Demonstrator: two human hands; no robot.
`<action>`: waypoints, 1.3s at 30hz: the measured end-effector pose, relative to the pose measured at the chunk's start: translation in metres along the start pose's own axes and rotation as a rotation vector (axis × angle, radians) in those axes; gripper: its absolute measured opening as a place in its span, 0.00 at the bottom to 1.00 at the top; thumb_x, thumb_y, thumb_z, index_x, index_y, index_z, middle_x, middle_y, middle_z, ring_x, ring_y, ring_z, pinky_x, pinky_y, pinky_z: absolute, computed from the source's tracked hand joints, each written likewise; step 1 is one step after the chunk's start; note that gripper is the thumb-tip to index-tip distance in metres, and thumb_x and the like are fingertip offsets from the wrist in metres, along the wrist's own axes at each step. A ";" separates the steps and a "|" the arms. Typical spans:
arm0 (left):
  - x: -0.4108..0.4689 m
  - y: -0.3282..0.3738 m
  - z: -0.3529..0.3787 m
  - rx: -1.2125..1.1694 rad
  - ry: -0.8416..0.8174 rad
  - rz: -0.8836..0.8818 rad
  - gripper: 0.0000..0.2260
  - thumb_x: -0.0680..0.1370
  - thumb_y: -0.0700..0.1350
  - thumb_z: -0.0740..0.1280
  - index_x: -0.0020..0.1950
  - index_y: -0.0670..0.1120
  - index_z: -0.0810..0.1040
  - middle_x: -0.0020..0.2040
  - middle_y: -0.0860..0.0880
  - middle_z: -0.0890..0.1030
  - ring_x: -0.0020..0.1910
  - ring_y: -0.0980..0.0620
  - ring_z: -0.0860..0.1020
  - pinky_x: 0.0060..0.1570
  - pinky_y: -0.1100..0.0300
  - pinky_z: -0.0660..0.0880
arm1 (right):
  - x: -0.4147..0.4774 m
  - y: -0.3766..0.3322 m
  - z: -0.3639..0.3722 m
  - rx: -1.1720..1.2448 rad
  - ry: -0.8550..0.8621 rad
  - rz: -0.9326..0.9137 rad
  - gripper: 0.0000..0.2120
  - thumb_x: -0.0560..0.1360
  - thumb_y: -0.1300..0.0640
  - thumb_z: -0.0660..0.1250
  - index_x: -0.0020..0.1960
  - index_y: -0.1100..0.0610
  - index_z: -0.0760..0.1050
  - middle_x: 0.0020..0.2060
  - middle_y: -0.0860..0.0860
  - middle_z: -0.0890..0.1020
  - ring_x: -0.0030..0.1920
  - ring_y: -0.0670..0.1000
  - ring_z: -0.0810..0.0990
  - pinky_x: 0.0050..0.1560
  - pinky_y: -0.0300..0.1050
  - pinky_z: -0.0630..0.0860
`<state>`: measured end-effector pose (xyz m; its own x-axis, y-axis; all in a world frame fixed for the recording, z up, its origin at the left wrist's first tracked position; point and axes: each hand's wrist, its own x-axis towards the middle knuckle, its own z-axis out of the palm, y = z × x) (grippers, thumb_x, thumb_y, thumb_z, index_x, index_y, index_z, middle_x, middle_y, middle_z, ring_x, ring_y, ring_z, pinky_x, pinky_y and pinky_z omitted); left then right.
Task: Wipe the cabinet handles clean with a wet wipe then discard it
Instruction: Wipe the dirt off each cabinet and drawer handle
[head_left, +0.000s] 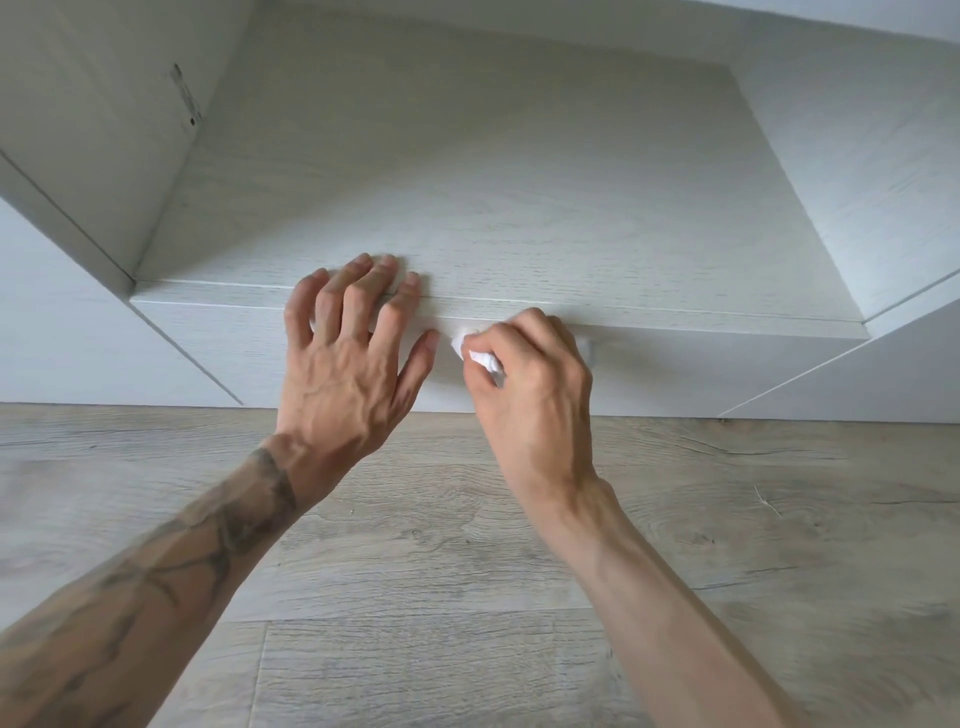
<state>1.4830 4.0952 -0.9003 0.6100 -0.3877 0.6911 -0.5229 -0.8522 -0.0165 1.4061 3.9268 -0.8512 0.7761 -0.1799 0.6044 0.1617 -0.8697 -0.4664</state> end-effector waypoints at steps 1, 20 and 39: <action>0.000 0.000 0.000 0.000 0.000 -0.001 0.23 0.87 0.56 0.61 0.77 0.42 0.68 0.74 0.40 0.70 0.74 0.38 0.69 0.77 0.43 0.57 | 0.003 0.000 0.003 0.000 0.005 -0.006 0.07 0.70 0.70 0.78 0.43 0.60 0.85 0.40 0.54 0.82 0.42 0.58 0.81 0.45 0.52 0.79; 0.001 0.001 -0.001 0.005 -0.005 0.000 0.23 0.87 0.57 0.61 0.76 0.42 0.69 0.73 0.40 0.71 0.74 0.38 0.70 0.77 0.41 0.59 | -0.009 0.022 -0.016 0.061 -0.072 -0.143 0.05 0.77 0.65 0.76 0.52 0.60 0.87 0.48 0.53 0.85 0.49 0.56 0.83 0.53 0.52 0.80; 0.001 0.001 -0.002 -0.006 -0.025 -0.007 0.23 0.88 0.57 0.60 0.76 0.42 0.69 0.74 0.40 0.70 0.75 0.38 0.69 0.78 0.43 0.56 | -0.024 0.090 -0.059 -0.038 0.042 -0.188 0.06 0.77 0.68 0.76 0.54 0.65 0.87 0.50 0.57 0.86 0.51 0.55 0.84 0.61 0.38 0.78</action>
<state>1.4820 4.0951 -0.8977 0.6283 -0.3900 0.6732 -0.5220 -0.8529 -0.0070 1.3662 3.8262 -0.8695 0.7080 -0.0314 0.7055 0.2773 -0.9064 -0.3187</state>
